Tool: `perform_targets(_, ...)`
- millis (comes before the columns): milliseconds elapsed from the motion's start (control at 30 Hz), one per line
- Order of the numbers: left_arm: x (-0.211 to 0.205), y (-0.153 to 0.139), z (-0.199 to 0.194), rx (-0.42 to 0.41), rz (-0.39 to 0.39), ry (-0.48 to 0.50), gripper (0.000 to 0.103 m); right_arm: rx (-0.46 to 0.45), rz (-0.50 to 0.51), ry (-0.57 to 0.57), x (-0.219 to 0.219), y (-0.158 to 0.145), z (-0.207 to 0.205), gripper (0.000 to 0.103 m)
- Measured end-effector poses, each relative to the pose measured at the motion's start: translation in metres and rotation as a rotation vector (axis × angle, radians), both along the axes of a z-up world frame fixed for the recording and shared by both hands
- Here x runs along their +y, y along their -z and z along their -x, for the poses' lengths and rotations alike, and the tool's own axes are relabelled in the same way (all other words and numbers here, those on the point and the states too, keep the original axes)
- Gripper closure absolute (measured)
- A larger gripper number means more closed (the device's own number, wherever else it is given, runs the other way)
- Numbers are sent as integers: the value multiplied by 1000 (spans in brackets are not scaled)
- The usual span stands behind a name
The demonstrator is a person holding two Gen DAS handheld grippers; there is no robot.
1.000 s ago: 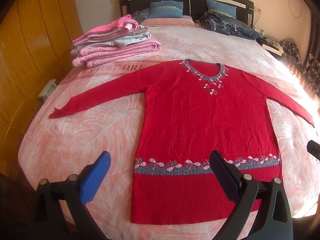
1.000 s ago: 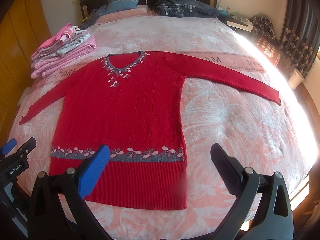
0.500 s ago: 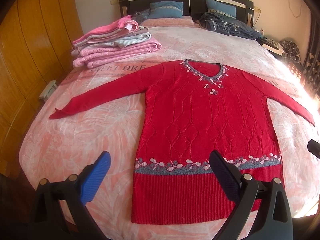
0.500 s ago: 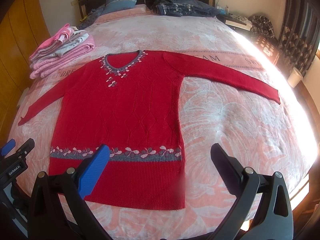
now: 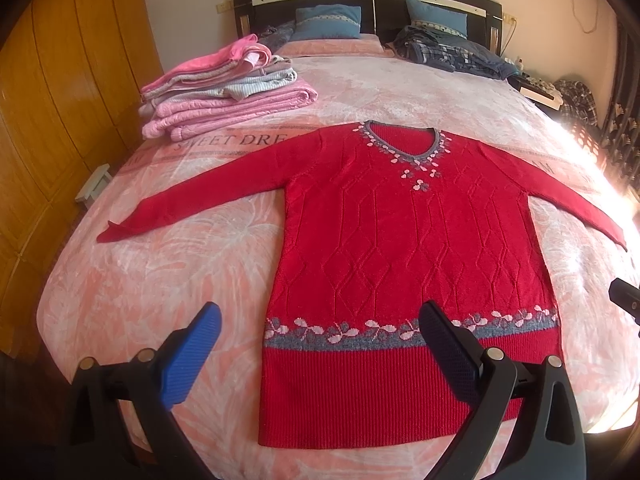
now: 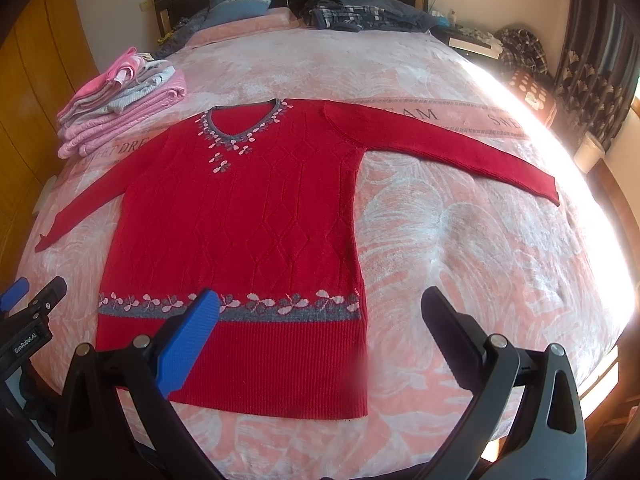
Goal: Fold small clothes
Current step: 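Move the right tool to the red sweater's sleeve cuff and grasp it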
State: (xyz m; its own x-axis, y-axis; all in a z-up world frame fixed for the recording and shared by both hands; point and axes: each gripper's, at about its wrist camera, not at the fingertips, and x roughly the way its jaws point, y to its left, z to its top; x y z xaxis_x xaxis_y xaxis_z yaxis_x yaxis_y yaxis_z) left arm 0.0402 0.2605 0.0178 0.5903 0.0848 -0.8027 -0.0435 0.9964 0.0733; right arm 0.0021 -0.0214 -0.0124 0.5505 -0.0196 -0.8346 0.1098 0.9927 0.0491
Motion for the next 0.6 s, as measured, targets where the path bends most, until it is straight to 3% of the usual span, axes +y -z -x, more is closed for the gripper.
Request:
perform_targets(300,-9,1,-8,16,-9,9,4,6,-63,17,-19,0,-7,3)
perform_targets(367,-13,3,-19,39,-9,6,4,4,-101,41,-37,-3,-20,3)
perform_targets(467,-24,3,-46,56,-21,6,4,9,-75,108,-69,-8,-46,3)
perform_targets(600,-50,-2,-88,23,-49,41,4,26,-75,186,-129,-10,-89,3)
